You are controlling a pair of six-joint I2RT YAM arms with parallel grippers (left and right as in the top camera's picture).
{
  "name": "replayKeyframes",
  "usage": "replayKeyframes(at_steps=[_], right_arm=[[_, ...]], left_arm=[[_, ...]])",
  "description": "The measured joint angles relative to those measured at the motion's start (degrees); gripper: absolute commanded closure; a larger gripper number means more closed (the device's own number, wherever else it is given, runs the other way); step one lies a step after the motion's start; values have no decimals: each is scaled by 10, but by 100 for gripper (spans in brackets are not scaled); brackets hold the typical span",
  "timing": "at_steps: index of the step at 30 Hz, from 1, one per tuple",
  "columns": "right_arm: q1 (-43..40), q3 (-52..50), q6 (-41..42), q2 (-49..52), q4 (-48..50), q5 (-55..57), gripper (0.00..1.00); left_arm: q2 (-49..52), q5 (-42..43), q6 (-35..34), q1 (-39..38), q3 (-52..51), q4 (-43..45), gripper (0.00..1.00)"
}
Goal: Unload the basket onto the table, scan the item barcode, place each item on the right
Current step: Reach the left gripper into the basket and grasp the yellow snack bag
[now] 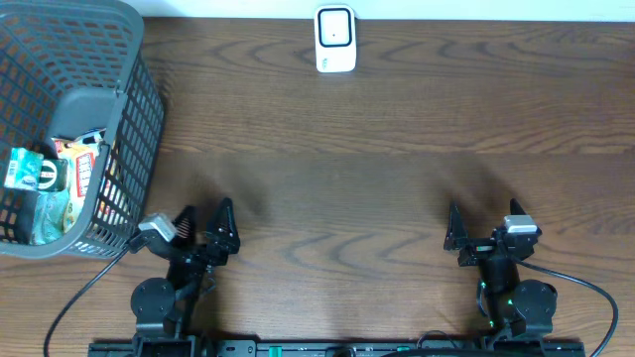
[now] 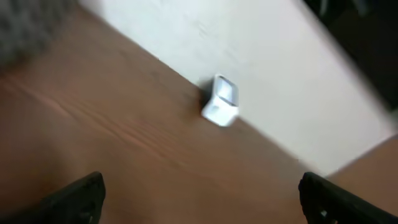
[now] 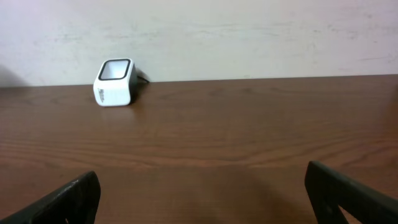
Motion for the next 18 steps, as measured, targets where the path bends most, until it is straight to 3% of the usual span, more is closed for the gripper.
replayKeyframes(at_steps=[3, 6, 12, 18], right_arm=[[0, 0, 0, 0, 0, 0, 1], [0, 0, 0, 0, 0, 0, 1], [0, 0, 0, 0, 0, 0, 1], [0, 0, 0, 0, 0, 0, 1]], left_arm=[[0, 30, -132, 0, 0, 2, 2], [0, 45, -190, 0, -6, 26, 2], [1, 85, -238, 0, -9, 210, 2], [40, 101, -249, 0, 73, 209, 2]])
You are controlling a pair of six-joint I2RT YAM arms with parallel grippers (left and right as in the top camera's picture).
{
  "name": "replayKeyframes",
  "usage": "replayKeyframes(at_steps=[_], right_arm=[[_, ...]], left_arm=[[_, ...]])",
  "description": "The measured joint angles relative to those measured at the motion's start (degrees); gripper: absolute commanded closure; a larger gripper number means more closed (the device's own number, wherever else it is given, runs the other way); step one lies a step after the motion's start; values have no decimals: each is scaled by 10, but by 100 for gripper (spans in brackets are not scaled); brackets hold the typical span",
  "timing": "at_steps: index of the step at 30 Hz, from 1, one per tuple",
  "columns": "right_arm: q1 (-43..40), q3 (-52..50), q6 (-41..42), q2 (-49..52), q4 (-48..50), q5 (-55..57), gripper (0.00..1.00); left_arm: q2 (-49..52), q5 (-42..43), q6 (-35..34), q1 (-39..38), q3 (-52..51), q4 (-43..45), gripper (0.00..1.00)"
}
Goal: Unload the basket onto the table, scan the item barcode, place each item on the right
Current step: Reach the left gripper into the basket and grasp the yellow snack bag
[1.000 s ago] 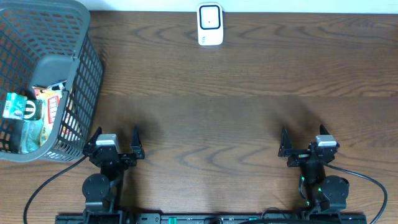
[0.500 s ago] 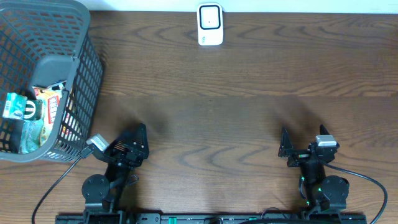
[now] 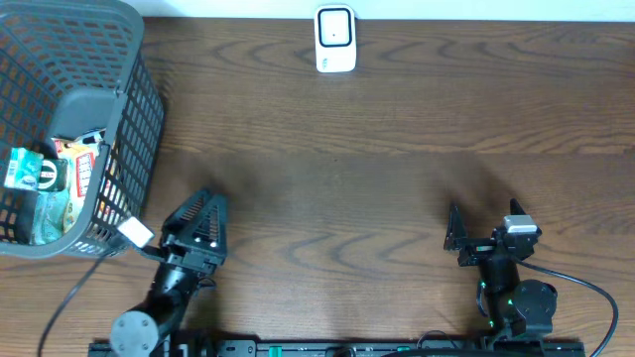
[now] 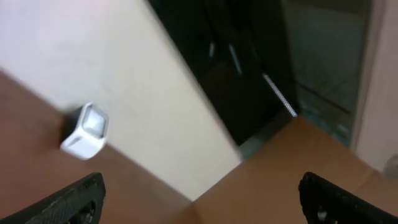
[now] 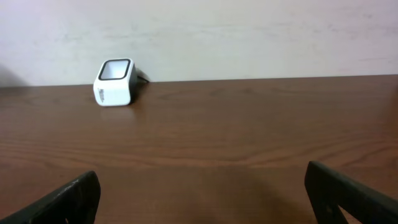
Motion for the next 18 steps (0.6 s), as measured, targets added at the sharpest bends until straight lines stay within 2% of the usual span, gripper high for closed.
replayKeyframes(at_steps=[4, 7, 11, 13, 18], right_arm=[[0, 0, 0, 0, 0, 0, 1], [0, 0, 0, 0, 1, 0, 1], [0, 0, -1, 0, 0, 0, 1], [0, 0, -2, 0, 0, 0, 1], [0, 0, -2, 0, 0, 0, 1]], left_arm=[[88, 12, 23, 0, 122, 3, 2], [183, 46, 85, 0, 242, -23, 2], [323, 69, 172, 1, 421, -144, 2], [395, 72, 222, 9, 517, -232, 2], [572, 2, 354, 63, 765, -449, 2]])
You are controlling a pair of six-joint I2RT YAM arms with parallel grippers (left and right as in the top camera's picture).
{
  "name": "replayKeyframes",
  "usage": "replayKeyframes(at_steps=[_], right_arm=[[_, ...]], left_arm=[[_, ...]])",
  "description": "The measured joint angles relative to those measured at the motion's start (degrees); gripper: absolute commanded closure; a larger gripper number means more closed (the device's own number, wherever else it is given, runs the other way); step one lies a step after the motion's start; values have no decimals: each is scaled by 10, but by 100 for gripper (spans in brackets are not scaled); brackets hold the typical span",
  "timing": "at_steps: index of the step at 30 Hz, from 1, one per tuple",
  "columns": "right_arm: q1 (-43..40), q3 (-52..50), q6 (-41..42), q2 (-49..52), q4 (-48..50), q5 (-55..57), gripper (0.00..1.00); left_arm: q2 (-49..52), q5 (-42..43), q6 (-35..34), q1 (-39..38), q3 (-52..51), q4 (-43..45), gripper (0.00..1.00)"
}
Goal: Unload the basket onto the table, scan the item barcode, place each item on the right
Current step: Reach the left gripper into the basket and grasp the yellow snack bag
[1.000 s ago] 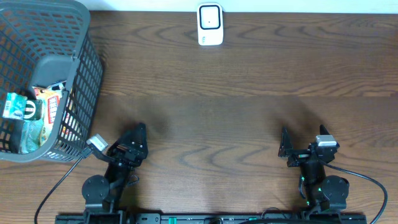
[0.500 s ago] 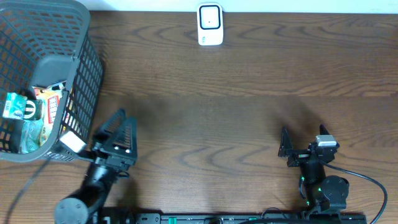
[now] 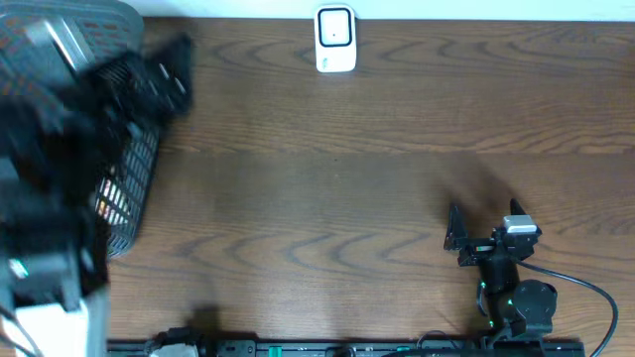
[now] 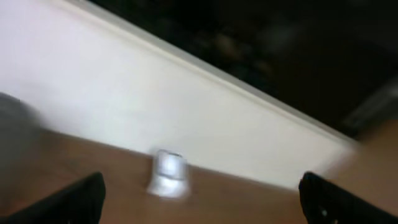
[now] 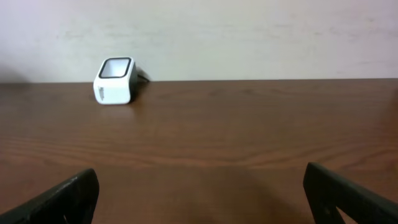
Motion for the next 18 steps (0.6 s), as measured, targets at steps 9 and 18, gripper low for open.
replayKeyframes(at_steps=[9, 18], right_arm=[[0, 0, 0, 0, 0, 0, 1], [0, 0, 0, 0, 0, 0, 1]], left_arm=[[189, -309, 186, 151, 258, -233, 2], [296, -417, 231, 238, 239, -316, 2]])
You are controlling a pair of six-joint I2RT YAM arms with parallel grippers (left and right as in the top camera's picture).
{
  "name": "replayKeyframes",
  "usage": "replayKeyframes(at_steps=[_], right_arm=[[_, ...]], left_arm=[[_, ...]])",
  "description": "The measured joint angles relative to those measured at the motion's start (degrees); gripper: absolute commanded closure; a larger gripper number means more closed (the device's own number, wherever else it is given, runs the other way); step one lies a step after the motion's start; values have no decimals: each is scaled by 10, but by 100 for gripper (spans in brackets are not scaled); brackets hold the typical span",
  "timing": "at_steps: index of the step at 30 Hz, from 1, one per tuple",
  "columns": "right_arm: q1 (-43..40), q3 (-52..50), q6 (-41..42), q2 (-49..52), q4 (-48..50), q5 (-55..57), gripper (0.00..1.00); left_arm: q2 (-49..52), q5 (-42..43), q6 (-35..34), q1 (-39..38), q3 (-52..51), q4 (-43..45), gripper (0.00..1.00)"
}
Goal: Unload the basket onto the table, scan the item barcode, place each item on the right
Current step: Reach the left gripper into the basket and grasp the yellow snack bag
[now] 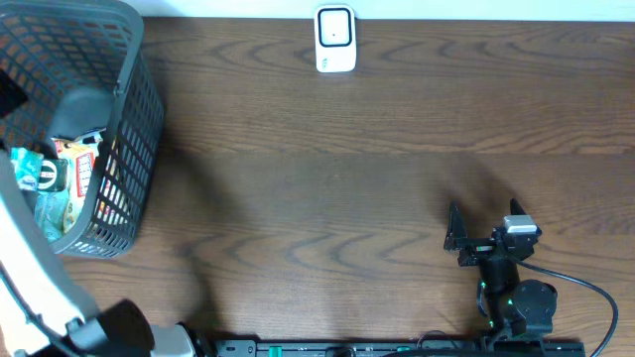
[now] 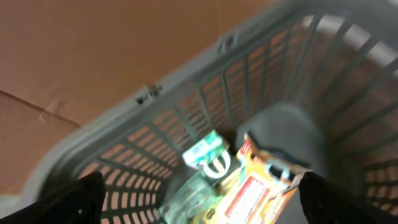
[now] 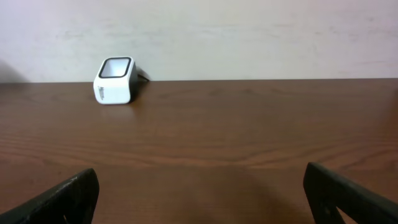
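The grey mesh basket (image 1: 119, 119) stands at the table's left end and holds the items: a green packet (image 2: 207, 155), a yellow and red packet (image 2: 258, 186) and a grey object (image 2: 286, 134). Blurred in the left wrist view, my left gripper (image 2: 202, 208) hangs open above the basket's inside, its fingertips (image 2: 81, 199) wide apart and nothing between them. The white barcode scanner (image 1: 335, 40) sits at the far edge of the table, also seen as the scanner (image 3: 114, 81). My right gripper (image 1: 478, 241) rests open near the front right.
The left arm (image 1: 25, 258) rises along the left edge of the overhead view, partly covering the basket's near left corner. A pale wall (image 3: 249, 31) runs behind the table's far edge. Brown wooden tabletop (image 1: 327, 198) lies between basket, scanner and right gripper.
My left gripper was high over the basket, its camera facing the far wall and scanner. It now points down into the basket at the packets. The right arm has not moved.
Both grippers rested open at the front of the table. Then the left arm had swung toward the basket. Later it stood raised over the basket, blurred. Now its open gripper looks down on the items inside. The right gripper stayed put throughout.
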Motion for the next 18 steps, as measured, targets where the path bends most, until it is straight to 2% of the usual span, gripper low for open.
replayKeyframes(at_steps=[8, 18], right_arm=[[0, 0, 0, 0, 0, 0, 1], [0, 0, 0, 0, 0, 0, 1]], left_arm=[[49, 12, 2, -3, -4, -72, 2], [165, 69, 28, -4, -30, -71, 2]])
